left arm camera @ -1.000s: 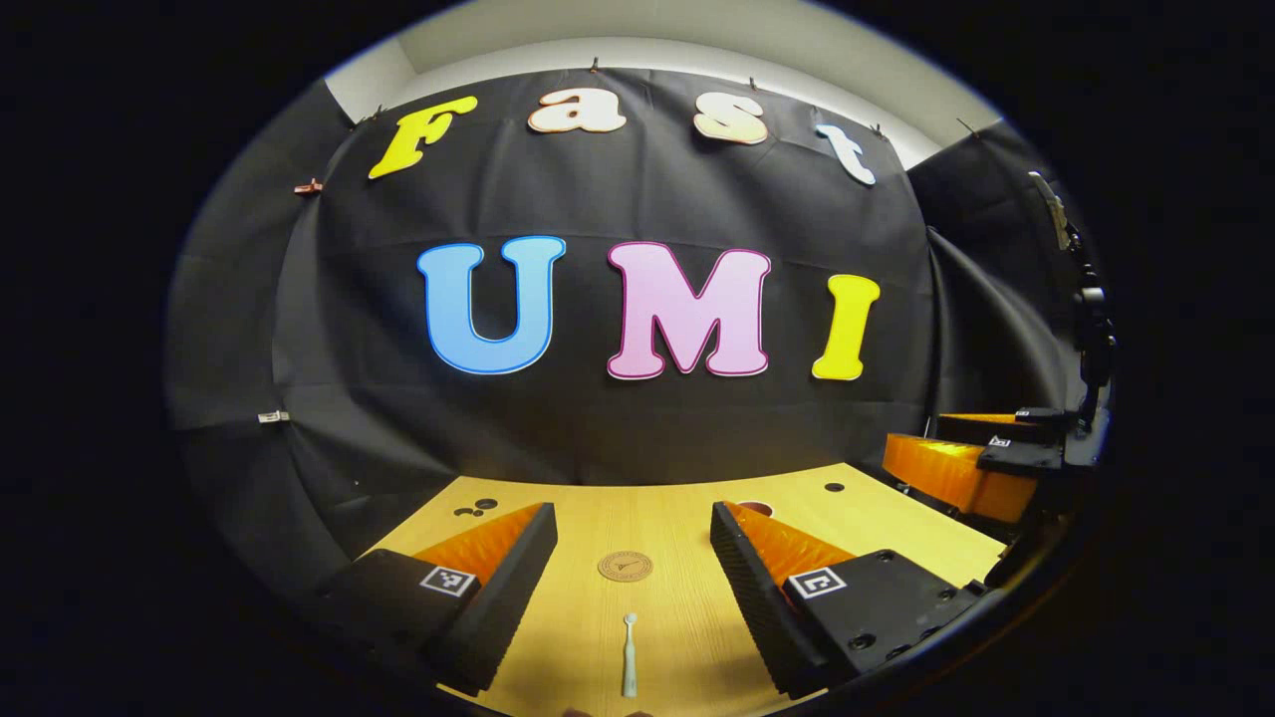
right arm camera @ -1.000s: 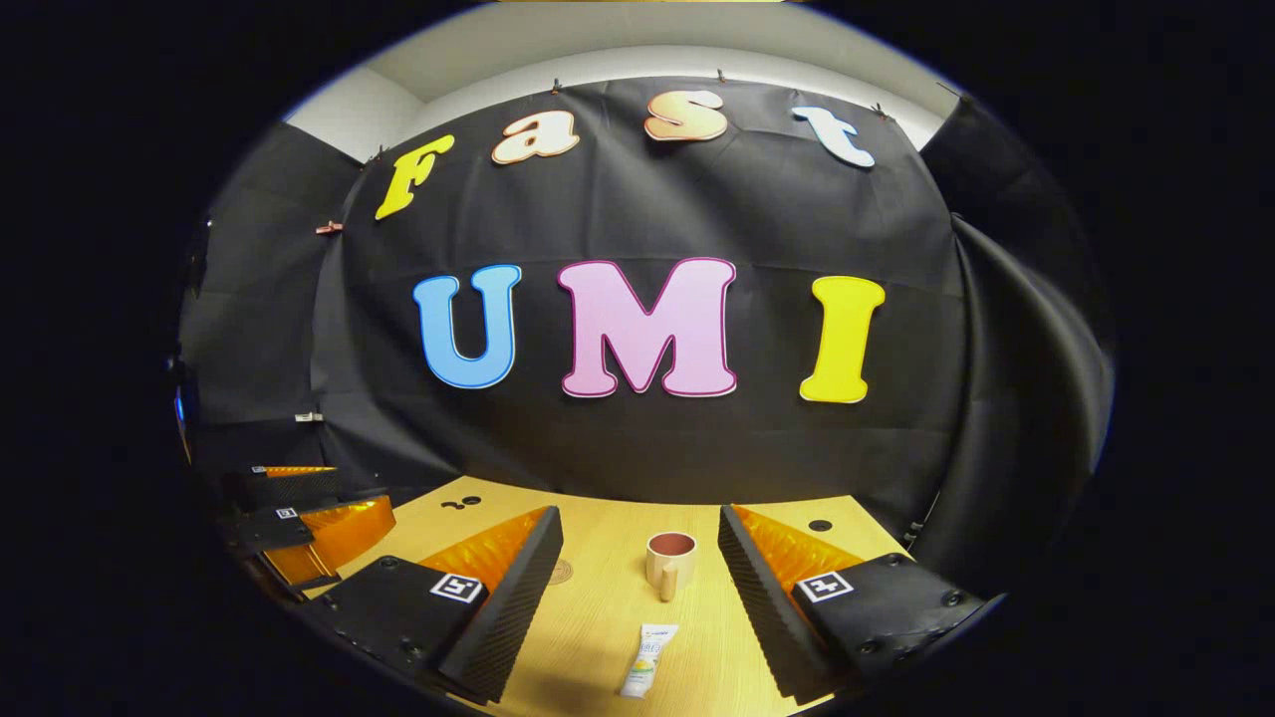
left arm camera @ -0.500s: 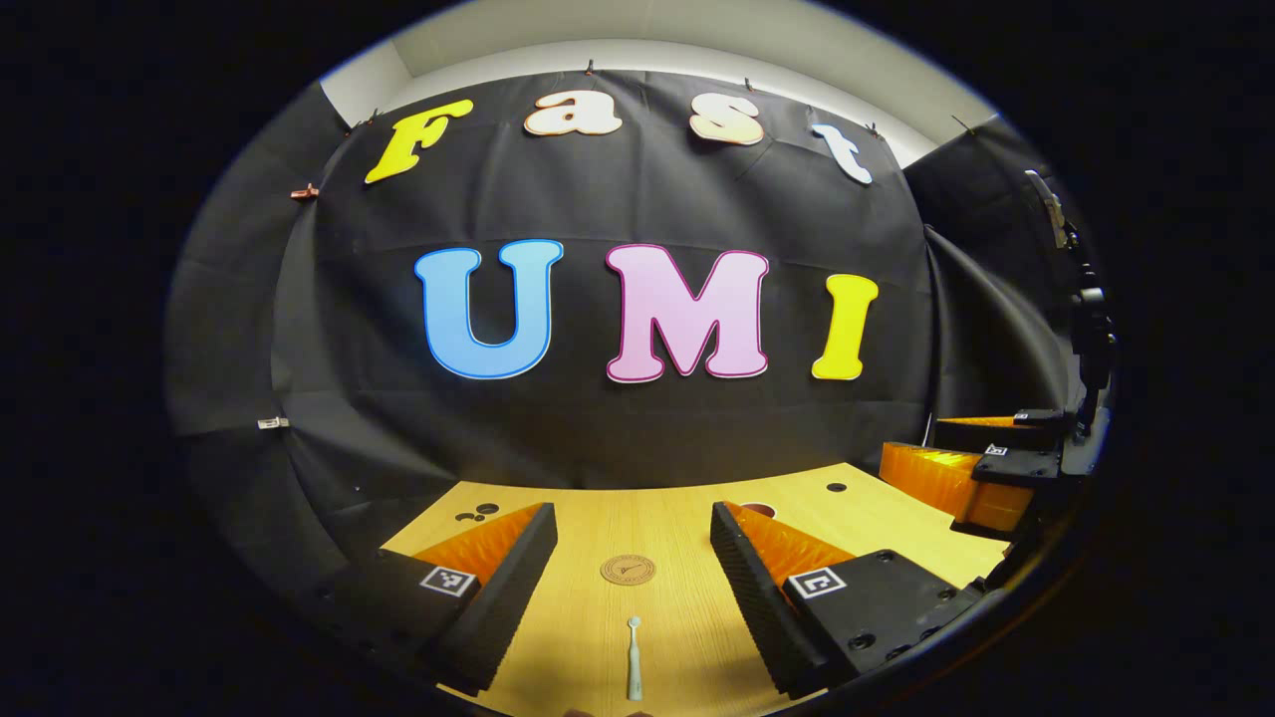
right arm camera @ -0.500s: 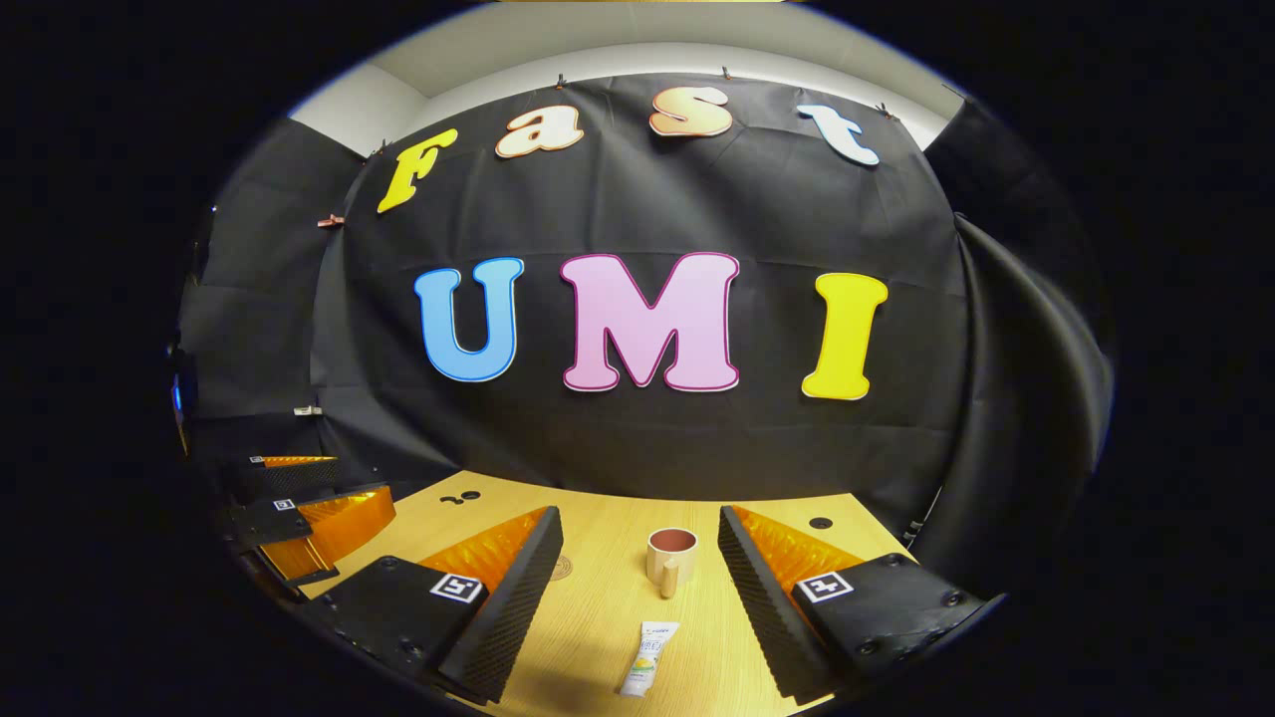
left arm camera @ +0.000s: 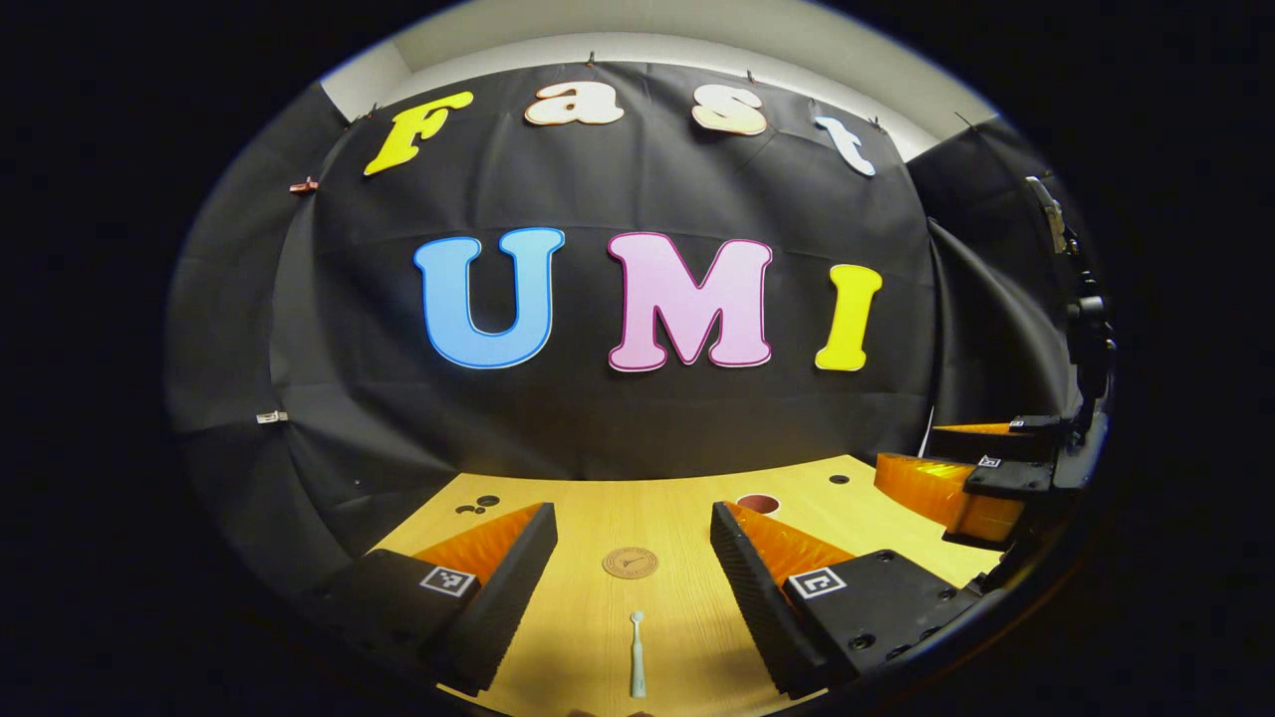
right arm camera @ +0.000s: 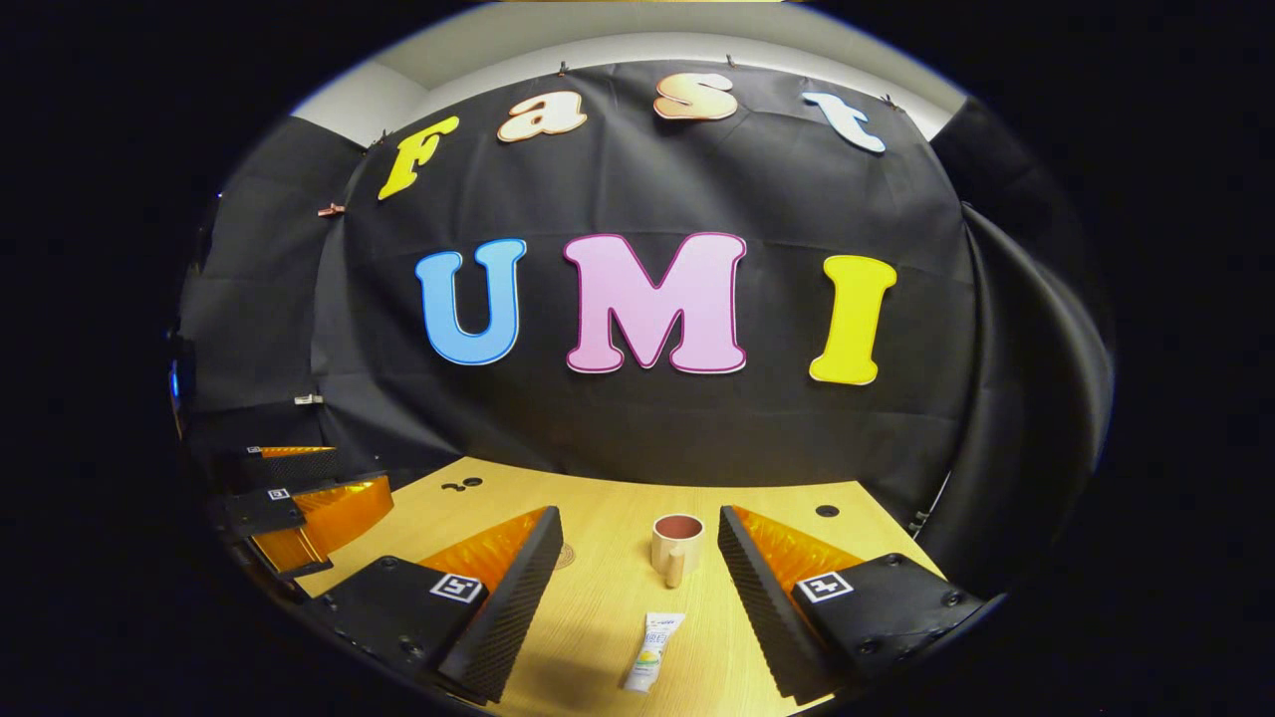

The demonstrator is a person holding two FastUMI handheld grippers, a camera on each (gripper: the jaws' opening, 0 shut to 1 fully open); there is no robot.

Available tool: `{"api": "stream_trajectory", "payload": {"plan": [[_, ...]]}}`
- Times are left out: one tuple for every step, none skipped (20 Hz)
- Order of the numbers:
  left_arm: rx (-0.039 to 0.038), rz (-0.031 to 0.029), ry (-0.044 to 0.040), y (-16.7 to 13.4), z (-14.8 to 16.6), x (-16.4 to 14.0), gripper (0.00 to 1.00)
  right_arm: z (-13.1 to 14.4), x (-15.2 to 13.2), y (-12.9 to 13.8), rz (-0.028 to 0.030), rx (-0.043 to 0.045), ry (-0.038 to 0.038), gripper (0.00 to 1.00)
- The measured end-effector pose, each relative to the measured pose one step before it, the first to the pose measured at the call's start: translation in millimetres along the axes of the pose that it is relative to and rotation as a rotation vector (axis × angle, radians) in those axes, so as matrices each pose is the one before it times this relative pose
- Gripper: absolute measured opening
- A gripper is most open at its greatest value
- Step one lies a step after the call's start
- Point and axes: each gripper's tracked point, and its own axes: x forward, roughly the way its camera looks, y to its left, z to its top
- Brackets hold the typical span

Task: Put the toothbrush and toothpaste on the desktop into the cup, then pick up the cup and place it on the coaster on the desktop.

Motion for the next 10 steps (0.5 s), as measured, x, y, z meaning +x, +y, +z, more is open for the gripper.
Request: {"api": "stream_trajectory", "payload": {"plan": [[-0.00296, 0.00146, 0.00773, 0.88, -1.63, 0.26, 0.98, -7.27, 2.67, -0.35, 0.00201, 0.00257, 0.02142, 0.97], [-0.00435, -0.00030, 0.00445, -0.22, -2.84, 1.33, 0.98, -6.61, 2.37, -0.82, -0.00046, 0.00476, 0.02188, 0.97], [-0.00406, -0.00064, 0.00191, 0.05, -0.20, 0.26, 0.98, -6.18, 2.66, -0.72, -0.00096, 0.00704, 0.02068, 0.97], [-0.00053, 0.00255, 0.00329, 0.77, -1.82, 0.30, 0.98, -4.79, 3.75, -0.41, -0.00101, 0.00761, 0.01941, 0.98], [0.00282, 0.00328, 0.00167, 0.66, -0.99, -0.06, 0.98, -5.85, 3.64, -0.71, -0.00003, 0.00943, 0.01995, 0.97], [0.00331, 0.00409, 0.00301, 1.59, -1.47, 0.53, 0.98, -5.73, 4.06, 0.36, 0.00384, 0.01441, 0.02173, 0.98], [-0.00003, 0.00444, 0.00582, 1.68, -1.75, 0.57, 0.98, -4.72, 3.86, 2.39, 0.00724, 0.01707, 0.02217, 0.97], [-0.00393, 0.00239, 0.00631, 0.54, -2.79, -0.05, 0.98, -3.92, 3.66, -0.25, 0.00418, 0.01271, 0.01648, 0.98], [-0.00769, 0.00047, 0.00948, 0.42, -2.17, 0.46, 0.98, -3.35, 4.64, -0.11, -0.00047, 0.00108, 0.01371, 0.98], [-0.00960, 0.00425, 0.01344, 1.18, -4.74, 1.21, 0.98, -3.58, 5.49, -0.76, -0.00199, -0.00882, 0.01562, 0.98]]}}
